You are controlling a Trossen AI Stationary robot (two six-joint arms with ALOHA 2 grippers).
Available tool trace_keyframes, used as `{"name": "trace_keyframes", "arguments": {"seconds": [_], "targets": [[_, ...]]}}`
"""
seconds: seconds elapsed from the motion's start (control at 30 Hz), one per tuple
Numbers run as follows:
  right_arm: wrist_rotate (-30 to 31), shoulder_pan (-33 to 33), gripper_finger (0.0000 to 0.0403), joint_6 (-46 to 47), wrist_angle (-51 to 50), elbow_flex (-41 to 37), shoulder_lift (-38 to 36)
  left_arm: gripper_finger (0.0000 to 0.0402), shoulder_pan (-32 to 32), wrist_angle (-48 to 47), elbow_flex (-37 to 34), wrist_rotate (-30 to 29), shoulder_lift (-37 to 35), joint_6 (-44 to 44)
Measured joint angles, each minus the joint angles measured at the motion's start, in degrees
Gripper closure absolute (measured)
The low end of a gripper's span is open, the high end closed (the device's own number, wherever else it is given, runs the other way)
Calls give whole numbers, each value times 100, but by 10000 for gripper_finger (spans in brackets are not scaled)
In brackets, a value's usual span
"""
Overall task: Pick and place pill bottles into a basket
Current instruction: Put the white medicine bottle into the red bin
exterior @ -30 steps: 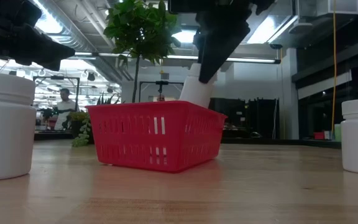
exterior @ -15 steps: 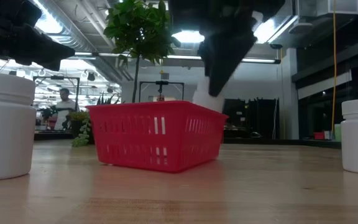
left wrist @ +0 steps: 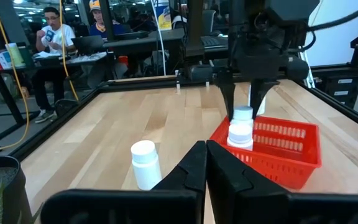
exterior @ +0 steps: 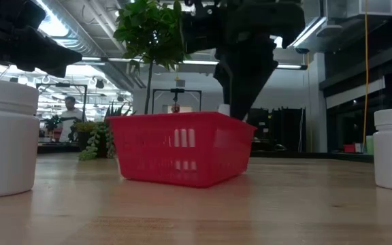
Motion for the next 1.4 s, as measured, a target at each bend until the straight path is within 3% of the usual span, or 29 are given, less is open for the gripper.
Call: {"name": "trace_keyframes", "arguments": {"seconds": [0.87, 1.4], "targets": [[-98, -68, 233, -289, 57, 2, 35, 398, 0, 0, 0, 0, 0, 0], [-100, -64, 178, -383, 210, 2, 31, 397, 0, 0, 0, 0, 0, 0]]}}
